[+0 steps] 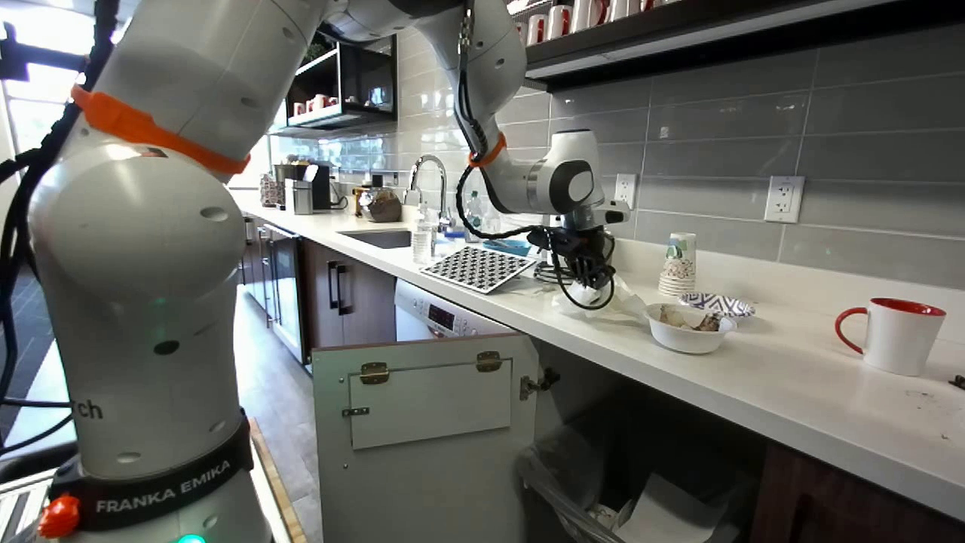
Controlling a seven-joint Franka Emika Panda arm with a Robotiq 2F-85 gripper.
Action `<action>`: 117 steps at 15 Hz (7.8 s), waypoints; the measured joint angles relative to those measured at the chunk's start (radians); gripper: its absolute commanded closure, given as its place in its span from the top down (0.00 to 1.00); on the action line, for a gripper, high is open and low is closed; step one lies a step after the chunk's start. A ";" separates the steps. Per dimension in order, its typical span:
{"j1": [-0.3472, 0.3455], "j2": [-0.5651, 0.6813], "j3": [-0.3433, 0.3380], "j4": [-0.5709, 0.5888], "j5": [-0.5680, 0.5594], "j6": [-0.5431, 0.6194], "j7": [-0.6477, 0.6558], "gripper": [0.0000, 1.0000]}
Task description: Put the paper towel into the bin
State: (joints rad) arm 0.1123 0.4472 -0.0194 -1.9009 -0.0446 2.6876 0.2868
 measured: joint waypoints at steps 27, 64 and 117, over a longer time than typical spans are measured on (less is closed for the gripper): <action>-0.234 -0.349 0.119 -0.366 0.408 -0.541 -1.116 0.01; -0.269 0.035 0.185 -0.578 0.971 0.433 -0.895 0.01; -0.484 0.694 0.318 -0.146 0.141 1.048 -0.106 1.00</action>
State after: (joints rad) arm -0.3717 1.1411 0.2989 -2.0473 0.0961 3.7360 0.1804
